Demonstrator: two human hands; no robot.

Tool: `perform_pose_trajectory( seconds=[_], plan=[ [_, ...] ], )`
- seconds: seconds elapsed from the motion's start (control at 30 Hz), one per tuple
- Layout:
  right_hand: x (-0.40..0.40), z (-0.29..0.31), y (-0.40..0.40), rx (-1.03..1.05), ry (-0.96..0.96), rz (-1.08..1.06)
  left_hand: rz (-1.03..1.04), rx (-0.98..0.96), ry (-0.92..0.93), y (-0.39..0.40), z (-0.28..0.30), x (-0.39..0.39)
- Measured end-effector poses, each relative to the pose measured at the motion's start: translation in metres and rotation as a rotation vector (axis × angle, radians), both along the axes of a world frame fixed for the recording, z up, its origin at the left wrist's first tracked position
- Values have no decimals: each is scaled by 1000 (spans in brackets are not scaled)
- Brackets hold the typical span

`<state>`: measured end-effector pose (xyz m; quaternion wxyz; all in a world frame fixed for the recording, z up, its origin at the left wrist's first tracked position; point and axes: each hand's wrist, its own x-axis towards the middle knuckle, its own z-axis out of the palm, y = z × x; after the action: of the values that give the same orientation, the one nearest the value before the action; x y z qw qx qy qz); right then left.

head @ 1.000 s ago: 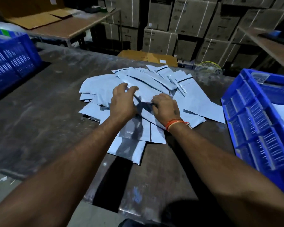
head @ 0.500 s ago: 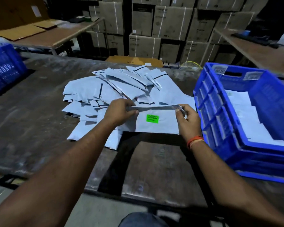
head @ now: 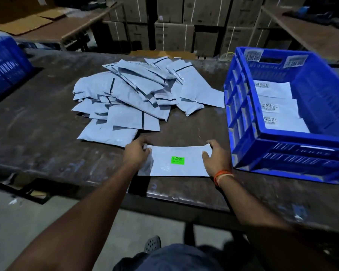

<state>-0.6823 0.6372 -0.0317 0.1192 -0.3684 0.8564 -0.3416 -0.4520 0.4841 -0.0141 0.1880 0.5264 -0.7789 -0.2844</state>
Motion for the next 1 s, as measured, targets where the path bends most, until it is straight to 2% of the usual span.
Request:
perform_pose_trajectory(
  seconds=[0.2, 0.27, 0.37, 0.5, 0.6, 0.7, 1.0],
  plan=[
    [3, 1, 5, 3, 9, -16, -25, -34, -38, 0, -6, -2],
    [7, 2, 6, 31, 120, -37, -29, -64, -65, -3, -6, -1],
    [19, 3, 9, 33, 367, -16, -115, -229, -118, 3, -9, -2],
    [40, -5, 7, 109, 422, 191, -311, -429, -112, 36, -21, -11],
    [57, -11, 6, 247, 490, 335, -426, -346, -194, 53, -32, -17],
    [64, -15, 12, 352, 496, 402, -454, -269, -309, 59, -42, -13],
    [41, -20, 33, 444, 459, 241, -376, -286, -417, 54, -42, 4]
  ],
)
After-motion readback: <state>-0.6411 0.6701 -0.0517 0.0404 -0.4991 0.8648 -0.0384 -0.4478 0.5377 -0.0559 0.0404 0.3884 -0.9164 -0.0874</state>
